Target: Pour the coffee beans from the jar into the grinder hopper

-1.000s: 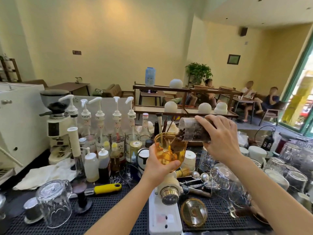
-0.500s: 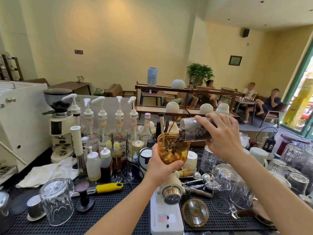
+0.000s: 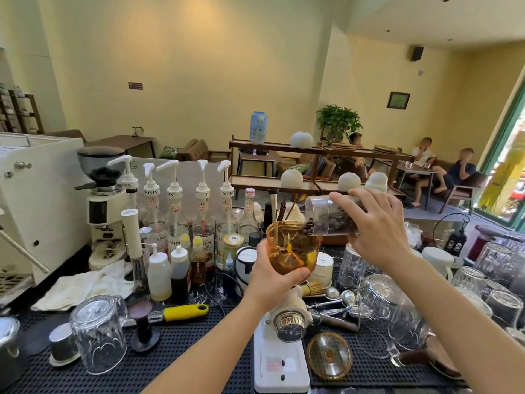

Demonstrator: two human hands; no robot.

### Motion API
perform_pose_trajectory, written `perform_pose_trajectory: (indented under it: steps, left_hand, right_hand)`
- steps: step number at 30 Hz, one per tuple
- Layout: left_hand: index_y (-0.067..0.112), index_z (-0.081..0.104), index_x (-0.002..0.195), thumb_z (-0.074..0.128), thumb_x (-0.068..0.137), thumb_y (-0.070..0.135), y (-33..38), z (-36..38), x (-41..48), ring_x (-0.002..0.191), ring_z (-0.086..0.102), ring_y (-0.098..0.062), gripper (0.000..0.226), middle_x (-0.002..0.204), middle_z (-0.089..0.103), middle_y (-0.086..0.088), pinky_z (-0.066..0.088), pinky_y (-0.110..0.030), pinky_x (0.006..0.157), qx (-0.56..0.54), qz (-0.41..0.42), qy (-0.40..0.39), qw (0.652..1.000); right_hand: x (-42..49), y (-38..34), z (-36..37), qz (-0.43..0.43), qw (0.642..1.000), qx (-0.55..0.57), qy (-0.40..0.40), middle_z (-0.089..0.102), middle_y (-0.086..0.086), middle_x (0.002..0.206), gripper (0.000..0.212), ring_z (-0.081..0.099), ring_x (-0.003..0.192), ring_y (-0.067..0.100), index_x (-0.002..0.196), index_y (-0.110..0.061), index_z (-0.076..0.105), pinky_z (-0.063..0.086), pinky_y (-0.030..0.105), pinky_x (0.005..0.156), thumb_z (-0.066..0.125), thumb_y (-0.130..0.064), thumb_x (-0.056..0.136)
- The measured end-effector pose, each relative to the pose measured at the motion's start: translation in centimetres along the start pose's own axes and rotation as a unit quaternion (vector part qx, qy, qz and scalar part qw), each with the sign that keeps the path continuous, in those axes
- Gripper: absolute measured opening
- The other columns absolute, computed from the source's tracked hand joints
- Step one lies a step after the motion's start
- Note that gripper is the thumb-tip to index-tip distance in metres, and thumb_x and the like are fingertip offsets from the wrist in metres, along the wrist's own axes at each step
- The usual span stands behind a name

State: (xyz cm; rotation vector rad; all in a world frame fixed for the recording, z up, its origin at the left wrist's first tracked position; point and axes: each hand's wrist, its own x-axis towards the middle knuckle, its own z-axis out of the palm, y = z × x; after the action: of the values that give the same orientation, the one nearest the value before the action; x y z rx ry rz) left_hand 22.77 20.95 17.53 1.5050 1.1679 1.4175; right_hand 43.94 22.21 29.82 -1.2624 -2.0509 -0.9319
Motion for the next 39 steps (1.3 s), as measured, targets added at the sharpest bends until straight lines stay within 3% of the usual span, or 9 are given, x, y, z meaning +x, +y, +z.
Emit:
perform_pose_trajectory:
  steps: [3,6,14,19,23,27,30,34,39]
  left_hand:
    - [0.055,0.030,0.113,0.085,0.050,0.054,0.0,0.0,-0.1,0.108,0.056,-0.006,0.083,0.117,0.054,0.013,0.049,-0.028,0.089,-0.001,0.001,0.002,1.000]
    - [0.045,0.030,0.120,0.084,0.051,0.053,0.0,0.0,-0.1,0.108,0.056,-0.007,0.088,0.118,0.054,0.011,0.050,-0.029,0.090,-0.005,0.007,0.000,1.000]
    - [0.041,0.030,0.123,0.083,0.053,0.051,-0.2,0.0,-0.1,0.105,0.055,0.000,0.088,0.117,0.052,0.015,0.047,-0.009,0.072,-0.004,0.021,0.003,1.000]
    - [0.039,0.031,0.123,0.081,0.055,0.049,-0.1,0.0,0.0,0.100,0.054,0.010,0.085,0.115,0.053,0.016,0.046,-0.005,0.069,0.003,0.023,0.011,1.000]
    - [0.037,0.028,0.130,0.079,0.059,0.053,-0.1,-1.1,-0.5,0.102,0.052,0.011,0.089,0.117,0.052,0.021,0.039,-0.007,0.077,0.104,0.041,-0.017,0.994]
    - [0.032,0.026,0.141,0.062,0.078,0.060,-3.3,-4.5,-4.2,0.124,0.044,-0.013,0.078,0.138,0.047,0.008,0.039,-0.025,0.095,0.332,0.064,-0.106,0.935]
    - [0.021,0.023,0.147,0.051,0.083,0.060,-7.3,-9.5,-8.9,0.134,0.034,-0.022,0.080,0.150,0.037,-0.003,0.032,-0.042,0.109,0.443,0.024,-0.108,0.890]
    - [0.013,0.025,0.147,0.050,0.082,0.059,-11.7,-16.5,-15.3,0.138,0.031,-0.022,0.084,0.152,0.032,-0.008,0.024,-0.035,0.112,0.501,-0.056,-0.127,0.854]
    - [0.019,0.016,0.149,0.036,0.079,0.074,-15.6,-22.3,-18.1,0.144,0.014,-0.019,0.091,0.158,0.016,-0.005,0.013,-0.033,0.116,0.548,-0.092,-0.185,0.810]
  right_hand:
    - [-0.2,0.0,0.0,0.017,1.000,0.013,0.001,0.054,0.011,0.124,0.082,0.044,0.114,0.032,0.133,-0.030,0.042,0.030,0.049,0.091,0.077,-0.017,0.060]
    - [-0.7,-0.2,0.1,0.049,0.998,0.041,-0.009,0.055,0.008,0.120,0.083,0.045,0.112,0.031,0.134,-0.031,0.043,0.032,0.049,0.090,0.077,-0.019,0.059]
    - [-3.0,-0.5,0.7,0.167,0.965,0.195,-0.044,0.058,0.004,0.114,0.091,0.048,0.103,0.028,0.135,-0.032,0.038,0.038,0.044,0.083,0.080,-0.027,0.055]
    - [-6.1,-2.0,1.3,0.264,0.872,0.407,-0.061,0.055,-0.008,0.106,0.090,0.054,0.096,0.017,0.125,-0.042,0.037,0.042,0.025,0.071,0.086,-0.031,0.050]
    - [-8.8,-3.8,1.6,0.307,0.804,0.504,-0.075,0.061,-0.009,0.107,0.084,0.059,0.101,0.013,0.119,-0.038,0.043,0.051,0.039,0.087,0.086,-0.039,0.047]
    - [-10.6,-5.3,1.7,0.298,0.774,0.554,-0.070,0.063,-0.011,0.110,0.087,0.059,0.103,0.006,0.121,-0.038,0.043,0.051,0.038,0.090,0.086,-0.045,0.046]
    - [-11.7,-6.2,1.3,0.275,0.762,0.580,-0.079,0.062,-0.020,0.109,0.086,0.058,0.104,0.000,0.121,-0.044,0.042,0.050,0.027,0.085,0.087,-0.045,0.047]
    - [-12.8,-8.5,0.0,0.259,0.757,0.595,-0.074,0.059,-0.031,0.104,0.080,0.057,0.101,-0.006,0.111,-0.056,0.044,0.047,0.007,0.073,0.088,-0.035,0.048]
    - [-12.3,-13.3,-1.4,0.248,0.750,0.609,-0.075,0.059,-0.021,0.111,0.085,0.056,0.104,-0.004,0.114,-0.053,0.045,0.044,0.005,0.075,0.091,-0.020,0.051]
